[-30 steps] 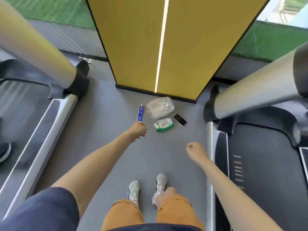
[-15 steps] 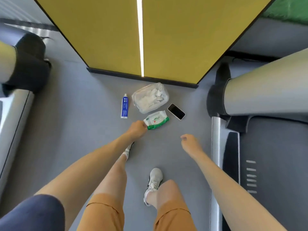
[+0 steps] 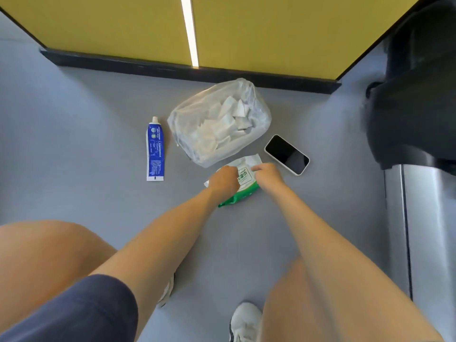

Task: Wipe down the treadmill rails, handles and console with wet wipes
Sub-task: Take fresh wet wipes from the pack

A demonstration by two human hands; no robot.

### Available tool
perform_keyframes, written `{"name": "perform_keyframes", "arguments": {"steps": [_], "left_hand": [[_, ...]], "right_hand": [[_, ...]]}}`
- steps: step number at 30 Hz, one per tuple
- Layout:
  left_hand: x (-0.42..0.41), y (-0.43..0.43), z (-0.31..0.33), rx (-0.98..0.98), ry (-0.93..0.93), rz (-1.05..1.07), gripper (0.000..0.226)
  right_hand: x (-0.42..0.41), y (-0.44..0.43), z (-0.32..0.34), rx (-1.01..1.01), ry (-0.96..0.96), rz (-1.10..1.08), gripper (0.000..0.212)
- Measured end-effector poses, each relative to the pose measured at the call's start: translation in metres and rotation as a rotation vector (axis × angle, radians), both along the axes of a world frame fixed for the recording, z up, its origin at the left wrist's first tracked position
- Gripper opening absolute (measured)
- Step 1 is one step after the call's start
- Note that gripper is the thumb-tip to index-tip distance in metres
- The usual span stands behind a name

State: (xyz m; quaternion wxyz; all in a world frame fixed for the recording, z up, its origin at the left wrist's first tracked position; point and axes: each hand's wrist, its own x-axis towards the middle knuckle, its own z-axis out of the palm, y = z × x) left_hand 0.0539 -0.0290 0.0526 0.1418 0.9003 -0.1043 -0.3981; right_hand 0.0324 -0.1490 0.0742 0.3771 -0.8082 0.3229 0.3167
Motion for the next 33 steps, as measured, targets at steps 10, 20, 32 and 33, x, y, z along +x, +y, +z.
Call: {"name": "perform_keyframes", "arguments": {"steps": [10, 20, 32, 33], "left_hand": [[-0.025, 0.000, -0.112, 0.079, -0.430, -0.342, 0.038], [-0.028, 0.001, -0.121, 0.007, -0.623, -0.390, 0.037], [-0.021, 0.007, -0.098, -0.116, -0.424, -0.058, 0.065], [-0.023, 0.010, -0.098, -0.130, -0.494, -0.064, 0.065]], "right_hand": [[0.008, -0.007, -0.094, -0.027, -0.003, -0.035, 0.033], [0.002, -0.016, -0.106, 0.067, -0.065, -0.144, 0.035], [0.001, -0.009, -0.096, -0.118, -0.105, -0.035, 0.033], [-0.001, -0.011, -0.098, -0.145, -0.097, -0.014, 0.031]]}}
